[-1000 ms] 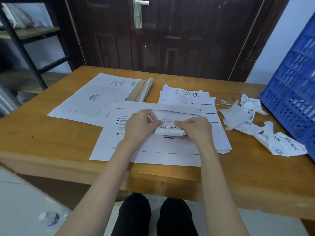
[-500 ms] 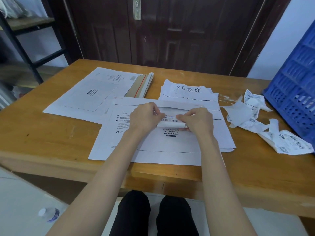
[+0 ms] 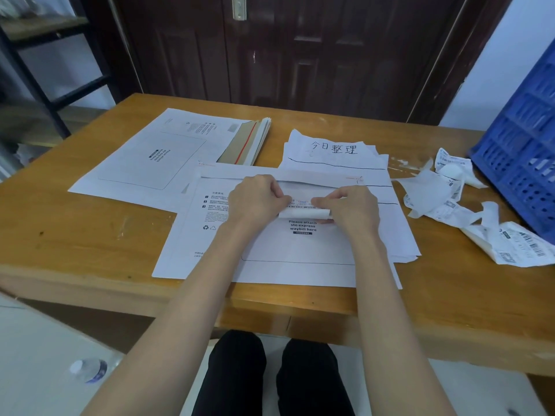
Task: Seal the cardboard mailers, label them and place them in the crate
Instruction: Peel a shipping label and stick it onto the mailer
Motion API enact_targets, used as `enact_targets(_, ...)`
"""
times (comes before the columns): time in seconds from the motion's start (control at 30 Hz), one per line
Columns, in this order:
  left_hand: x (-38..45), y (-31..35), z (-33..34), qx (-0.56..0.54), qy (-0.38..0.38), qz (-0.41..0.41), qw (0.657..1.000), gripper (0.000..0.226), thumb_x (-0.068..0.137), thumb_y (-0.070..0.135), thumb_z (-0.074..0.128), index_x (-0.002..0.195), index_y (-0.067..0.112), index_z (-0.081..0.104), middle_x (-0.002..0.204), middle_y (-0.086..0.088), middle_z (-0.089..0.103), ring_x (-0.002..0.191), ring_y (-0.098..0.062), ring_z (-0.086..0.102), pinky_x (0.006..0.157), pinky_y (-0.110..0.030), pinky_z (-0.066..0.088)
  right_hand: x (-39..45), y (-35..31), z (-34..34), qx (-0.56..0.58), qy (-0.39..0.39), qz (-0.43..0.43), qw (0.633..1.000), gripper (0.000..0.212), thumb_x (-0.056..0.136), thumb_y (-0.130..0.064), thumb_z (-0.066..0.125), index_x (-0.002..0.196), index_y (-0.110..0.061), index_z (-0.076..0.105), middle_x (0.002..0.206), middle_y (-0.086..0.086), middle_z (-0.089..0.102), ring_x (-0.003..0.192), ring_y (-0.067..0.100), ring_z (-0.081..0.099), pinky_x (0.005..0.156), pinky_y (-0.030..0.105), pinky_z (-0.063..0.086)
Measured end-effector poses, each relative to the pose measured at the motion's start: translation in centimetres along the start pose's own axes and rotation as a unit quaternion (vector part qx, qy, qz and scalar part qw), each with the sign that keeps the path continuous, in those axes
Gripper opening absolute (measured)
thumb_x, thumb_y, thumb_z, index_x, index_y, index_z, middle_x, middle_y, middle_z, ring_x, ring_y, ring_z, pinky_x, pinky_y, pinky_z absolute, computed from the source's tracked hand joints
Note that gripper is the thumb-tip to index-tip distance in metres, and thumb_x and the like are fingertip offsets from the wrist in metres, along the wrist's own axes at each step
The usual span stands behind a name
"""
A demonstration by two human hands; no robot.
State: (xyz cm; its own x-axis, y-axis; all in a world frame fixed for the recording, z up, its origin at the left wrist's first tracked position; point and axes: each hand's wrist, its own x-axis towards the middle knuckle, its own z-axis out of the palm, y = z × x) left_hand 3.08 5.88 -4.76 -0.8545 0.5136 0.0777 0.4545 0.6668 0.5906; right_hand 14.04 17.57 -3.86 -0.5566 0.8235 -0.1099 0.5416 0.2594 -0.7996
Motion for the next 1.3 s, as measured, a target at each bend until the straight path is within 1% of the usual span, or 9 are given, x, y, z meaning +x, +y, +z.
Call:
enact_targets(0.1,0.1,0.0,0.1,0.005,-0.001,0.005,1.0,0.019,0.08,0.037,0.069,0.072,0.027,0.056,0.08,0.006,0.066,0.084,-0.017,0.061,0.067,-0.028,0.043,-0.1,0.0,0.0,0.0,0.0,0.001,1.0,0.019,0.072,-0.037,0.08,0.072,-0.02,0.07,0.063,-0.01,0.064,0.059,0.011,0.067,0.06,0.025,0.044)
enact_targets(0.23,0.2,0.0,0.1,0.01,0.001,0.007,1.0,0.022,0.08,0.037,0.07,0.069,0.026,0.054,0.082,0.004,0.067,0.085,-0.019,0.062,0.069,-0.029,0.045,0.1,0.0,0.1,0.001,0.005,0.003,1.0,0.021,0.071,-0.036,0.081,0.075,-0.018,0.072,0.067,-0.008,0.067,0.065,0.016,0.069,0.071,0.031,0.051)
enact_targets(0.47,0.2,0.1,0.1,0.016,0.001,-0.001,1.0,0.026,0.08,0.039,0.07,0.067,0.026,0.051,0.075,0.007,0.063,0.086,-0.019,0.061,0.068,-0.028,0.042,0.2,-0.1,0.0,-0.006,-0.007,0.007,1.0,0.019,0.073,-0.036,0.079,0.078,-0.02,0.071,0.066,-0.01,0.068,0.051,0.005,0.064,0.058,0.023,0.043)
enact_targets(0.67,0.3,-0.2,-0.3,-0.016,-0.003,-0.029,0.999,0.035,0.074,0.045,0.076,0.074,0.025,0.047,0.072,0.013,0.049,0.085,-0.018,0.054,0.068,-0.028,0.037,0.4,-0.1,-0.2,-0.045,0.003,0.005,0.999,0.036,0.069,-0.041,0.079,0.078,-0.021,0.049,0.062,-0.007,0.064,0.045,0.007,0.06,0.052,0.024,0.035)
enact_targets(0.87,1.2,-0.2,-1.4,-0.124,-0.088,-0.095,0.984,0.036,0.07,0.033,0.082,0.063,0.019,0.05,0.052,0.004,0.059,0.055,-0.013,0.048,0.06,-0.025,0.04,1.3,-0.7,-0.9,-0.06,-0.048,0.063,0.995,0.031,0.067,-0.042,0.08,0.068,-0.018,0.062,0.053,-0.001,0.059,0.05,0.014,0.052,0.052,0.022,0.037)
enact_targets(0.97,1.6,-0.3,-1.5,-0.153,-0.109,-0.107,0.976,0.031,0.07,0.027,0.082,0.061,0.017,0.053,0.045,0.005,0.058,0.047,-0.013,0.041,0.056,-0.023,0.036,1.8,-1.0,-1.0,-0.044,-0.068,0.094,0.992,0.027,0.065,-0.032,0.079,0.064,-0.017,0.057,0.052,0.0,0.056,0.054,0.018,0.051,0.059,0.024,0.04)
enact_targets(1.07,1.5,-0.4,-1.3,-0.155,-0.108,-0.111,0.976,0.03,0.073,0.023,0.078,0.059,0.018,0.051,0.038,0.008,0.053,0.045,-0.013,0.039,0.057,-0.024,0.035,1.8,-0.5,-1.0,-0.022,-0.076,0.086,0.993,0.01,0.066,-0.02,0.068,0.074,-0.015,0.066,0.045,-0.002,0.061,0.066,0.02,0.065,0.071,0.03,0.05)
enact_targets(1.13,1.5,-0.6,-1.2,-0.151,-0.102,-0.11,0.977,0.031,0.075,0.021,0.076,0.058,0.018,0.051,0.037,0.008,0.051,0.044,-0.013,0.04,0.059,-0.024,0.036,1.8,-0.2,-1.0,-0.012,-0.085,0.08,0.993,0.022,0.068,-0.016,0.06,0.085,-0.013,0.073,0.045,-0.002,0.063,0.074,0.02,0.071,0.077,0.033,0.052)
enact_targets(1.3,1.6,-0.9,-0.9,-0.171,-0.068,-0.102,0.978,0.024,0.076,0.015,0.072,0.063,0.02,0.053,0.045,0.005,0.055,0.049,-0.016,0.047,0.066,-0.027,0.04,1.0,-0.1,-1.1,-0.024,-0.061,0.079,0.995,0.009,0.077,-0.023,0.065,0.08,-0.014,0.064,0.031,-0.003,0.051,0.042,0.015,0.052,0.063,0.026,0.045)
